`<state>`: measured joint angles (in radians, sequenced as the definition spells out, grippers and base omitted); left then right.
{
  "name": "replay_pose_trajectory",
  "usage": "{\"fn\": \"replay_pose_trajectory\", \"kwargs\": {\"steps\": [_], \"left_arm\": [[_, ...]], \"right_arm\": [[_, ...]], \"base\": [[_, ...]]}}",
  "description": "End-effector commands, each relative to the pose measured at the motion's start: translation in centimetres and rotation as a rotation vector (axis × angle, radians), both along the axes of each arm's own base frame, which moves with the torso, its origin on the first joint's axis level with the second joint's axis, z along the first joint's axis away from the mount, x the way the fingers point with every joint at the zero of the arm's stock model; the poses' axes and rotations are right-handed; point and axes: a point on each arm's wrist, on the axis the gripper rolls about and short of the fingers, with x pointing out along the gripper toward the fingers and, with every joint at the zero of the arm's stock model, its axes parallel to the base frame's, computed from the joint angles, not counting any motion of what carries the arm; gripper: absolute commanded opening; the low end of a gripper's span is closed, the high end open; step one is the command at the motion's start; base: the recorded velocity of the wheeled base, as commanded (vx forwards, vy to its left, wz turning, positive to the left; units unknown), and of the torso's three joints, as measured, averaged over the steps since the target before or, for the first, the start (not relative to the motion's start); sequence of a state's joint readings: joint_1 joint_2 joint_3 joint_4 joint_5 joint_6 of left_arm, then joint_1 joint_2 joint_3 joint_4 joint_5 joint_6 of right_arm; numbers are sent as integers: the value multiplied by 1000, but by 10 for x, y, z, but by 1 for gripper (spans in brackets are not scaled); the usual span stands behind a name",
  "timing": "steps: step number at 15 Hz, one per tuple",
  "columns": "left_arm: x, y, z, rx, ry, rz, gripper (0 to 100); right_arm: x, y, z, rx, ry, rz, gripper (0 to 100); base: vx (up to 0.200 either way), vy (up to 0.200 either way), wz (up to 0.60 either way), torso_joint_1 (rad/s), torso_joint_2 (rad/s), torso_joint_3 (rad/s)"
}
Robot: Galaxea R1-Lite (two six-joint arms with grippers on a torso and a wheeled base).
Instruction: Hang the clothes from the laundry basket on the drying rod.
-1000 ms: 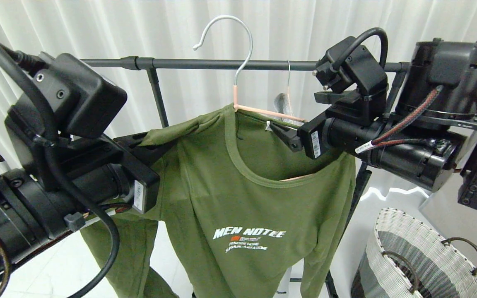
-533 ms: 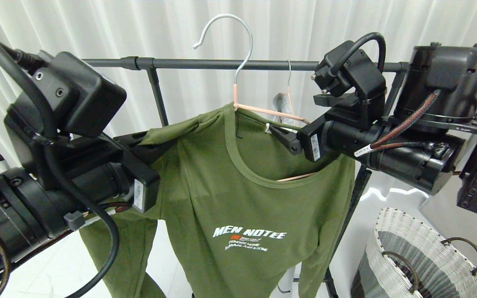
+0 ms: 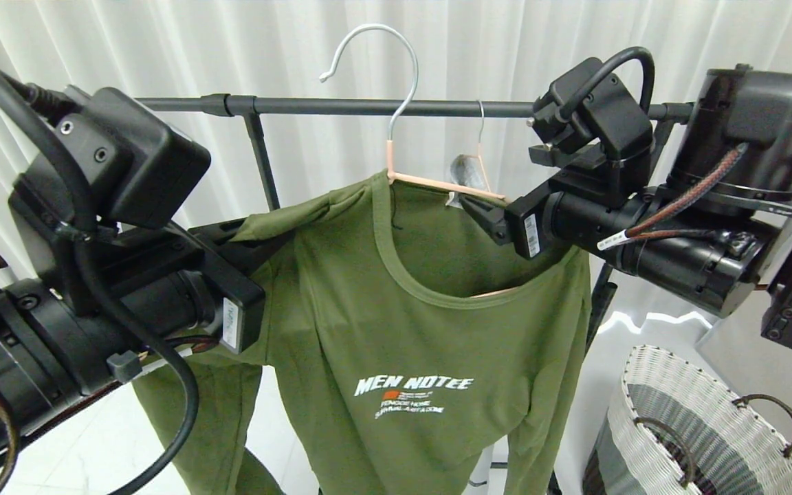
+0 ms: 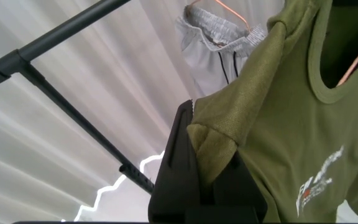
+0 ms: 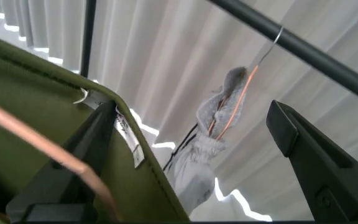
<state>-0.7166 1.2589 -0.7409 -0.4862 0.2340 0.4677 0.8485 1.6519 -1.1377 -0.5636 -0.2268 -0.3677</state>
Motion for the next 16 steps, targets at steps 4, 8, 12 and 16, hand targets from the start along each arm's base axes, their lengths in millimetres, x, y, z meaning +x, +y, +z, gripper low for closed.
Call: {"fn": "replay_pose_trajectory", "kwargs": {"steps": [4, 8, 12, 16], "left_arm": [[-1, 1, 1, -4, -5, 1, 0], [0, 0, 1, -3, -3, -1, 0], [1, 0, -1, 6, 4, 4, 0], [6, 2, -4, 10, 14, 29, 100]], "right_arm": [[-1, 0, -5, -13, 11, 3, 0], [-1, 0, -5, -11, 11, 4, 0], [-2, -1, -4, -6, 9, 3, 0], [-3, -2, -1, -3, 2, 3, 0]], "base": [[0, 0, 0, 0, 0, 0], [0, 0, 0, 0, 0, 0], [0, 0, 0, 0, 0, 0], [0, 0, 0, 0, 0, 0]]}}
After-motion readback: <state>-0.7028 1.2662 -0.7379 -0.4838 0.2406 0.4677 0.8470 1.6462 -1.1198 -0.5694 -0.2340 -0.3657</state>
